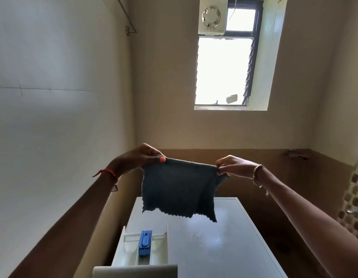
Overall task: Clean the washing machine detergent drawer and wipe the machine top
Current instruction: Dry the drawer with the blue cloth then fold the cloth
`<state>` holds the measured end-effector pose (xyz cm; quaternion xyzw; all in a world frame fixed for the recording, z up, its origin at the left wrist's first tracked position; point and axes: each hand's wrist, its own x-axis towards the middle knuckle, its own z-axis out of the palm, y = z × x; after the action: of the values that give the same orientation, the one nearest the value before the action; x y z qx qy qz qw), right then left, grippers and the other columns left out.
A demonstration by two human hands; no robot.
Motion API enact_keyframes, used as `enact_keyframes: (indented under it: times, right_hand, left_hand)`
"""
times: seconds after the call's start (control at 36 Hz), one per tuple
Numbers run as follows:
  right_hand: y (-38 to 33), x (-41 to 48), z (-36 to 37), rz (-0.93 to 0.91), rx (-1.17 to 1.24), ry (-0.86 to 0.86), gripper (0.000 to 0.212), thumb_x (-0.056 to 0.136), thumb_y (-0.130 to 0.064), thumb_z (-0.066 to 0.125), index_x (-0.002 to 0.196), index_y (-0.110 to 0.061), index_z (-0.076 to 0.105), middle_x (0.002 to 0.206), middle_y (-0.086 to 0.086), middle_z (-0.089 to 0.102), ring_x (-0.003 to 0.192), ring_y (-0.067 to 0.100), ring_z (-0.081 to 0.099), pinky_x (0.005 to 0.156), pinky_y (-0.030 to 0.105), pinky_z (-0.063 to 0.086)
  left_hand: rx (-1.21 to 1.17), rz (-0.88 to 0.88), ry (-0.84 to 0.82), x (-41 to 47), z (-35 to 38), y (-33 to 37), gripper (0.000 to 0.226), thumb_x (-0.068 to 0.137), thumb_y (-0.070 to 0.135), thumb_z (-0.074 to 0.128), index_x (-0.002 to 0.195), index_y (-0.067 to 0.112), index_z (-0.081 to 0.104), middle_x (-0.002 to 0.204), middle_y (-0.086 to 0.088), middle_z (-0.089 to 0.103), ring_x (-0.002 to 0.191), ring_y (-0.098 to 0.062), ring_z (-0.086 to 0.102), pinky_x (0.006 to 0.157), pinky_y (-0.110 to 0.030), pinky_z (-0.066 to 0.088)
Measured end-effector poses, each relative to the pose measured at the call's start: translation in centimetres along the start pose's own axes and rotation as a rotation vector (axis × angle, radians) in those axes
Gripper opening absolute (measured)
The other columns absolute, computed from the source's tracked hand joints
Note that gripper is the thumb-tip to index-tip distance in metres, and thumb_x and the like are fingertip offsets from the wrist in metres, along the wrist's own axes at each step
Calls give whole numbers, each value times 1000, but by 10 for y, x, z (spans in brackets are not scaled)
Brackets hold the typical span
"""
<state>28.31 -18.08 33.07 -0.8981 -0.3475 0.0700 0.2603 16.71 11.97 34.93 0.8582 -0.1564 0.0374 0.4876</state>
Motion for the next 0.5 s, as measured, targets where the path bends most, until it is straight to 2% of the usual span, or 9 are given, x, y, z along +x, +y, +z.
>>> enact_keyframes:
  times: [0.03, 0.11, 0.19, 0.25, 0.31, 0.33, 0.39, 0.44, 0.5]
  right_hand:
    - [3, -2, 1, -8, 72, 19, 21, 88, -18, 59, 67, -19, 59, 65, -5, 51, 66, 9, 44, 65, 24, 35]
    - [13, -7, 5, -13, 222, 71, 17, 88, -26, 62, 73, -20, 65, 70, -6, 60, 68, 5, 52, 66, 20, 38]
    - [20, -8, 8, -3, 284, 70, 16, 88, -25, 62, 74, -17, 66, 65, -9, 58, 63, 2, 50, 60, 14, 39]
    - [23, -7, 8, 11, 335, 60, 17, 89, -24, 61, 76, -14, 65, 66, -7, 57, 64, 2, 53, 62, 16, 45]
    - [25, -5, 8, 24, 393, 52, 17, 90, -22, 59, 77, -13, 64, 71, -3, 59, 69, 5, 56, 67, 22, 49]
    - [26, -5, 8, 27, 417, 47, 17, 90, -22, 59, 79, -12, 64, 74, -1, 60, 72, 8, 57, 68, 24, 50]
    - [26, -3, 7, 26, 438, 35, 16, 90, -22, 58, 82, -9, 64, 78, 3, 61, 77, 11, 58, 70, 25, 51]
    - [25, -2, 7, 19, 429, 22, 15, 89, -20, 59, 83, -7, 65, 81, 6, 63, 78, 13, 60, 69, 26, 53]
    - [23, 0, 8, 10, 419, 22, 12, 88, -18, 61, 82, -9, 65, 80, 5, 64, 75, 12, 61, 69, 28, 54]
  left_hand:
    - [0, -22, 8, -1, -3, -1, 39, 76, 45, 65, 94, 11, 74, 85, -9, 71, 77, -17, 67, 57, -24, 53]
    - [-8, -70, 36, -5, -9, -9, 26, 88, 32, 58, 95, 11, 73, 85, -9, 69, 77, -17, 64, 58, -26, 51]
    - [-59, -100, 14, -9, -9, -17, 31, 82, 41, 66, 100, 18, 73, 96, -11, 70, 86, -19, 65, 63, -30, 53]
    - [-102, -126, -42, -12, -8, -19, 32, 81, 40, 67, 107, 23, 71, 106, -11, 69, 93, -21, 66, 69, -34, 57]
    - [-158, -152, -164, -13, -8, -21, 48, 74, 42, 72, 120, 30, 62, 117, -10, 66, 104, -25, 64, 75, -37, 58]
    - [-183, -159, -224, -14, -7, -21, 49, 76, 37, 71, 124, 33, 59, 121, -9, 65, 109, -28, 62, 78, -39, 58]
    - [-203, -156, -323, -14, -9, -19, 46, 85, 15, 61, 125, 37, 57, 127, -6, 61, 115, -29, 58, 85, -44, 55]
    - [-201, -163, -455, -14, -11, -16, 56, 90, -5, 50, 128, 36, 53, 134, -5, 56, 121, -30, 54, 91, -47, 51]
    - [-181, -182, -621, -13, -11, -13, 66, 90, -11, 47, 139, 33, 41, 142, -8, 47, 127, -34, 48, 95, -51, 46]
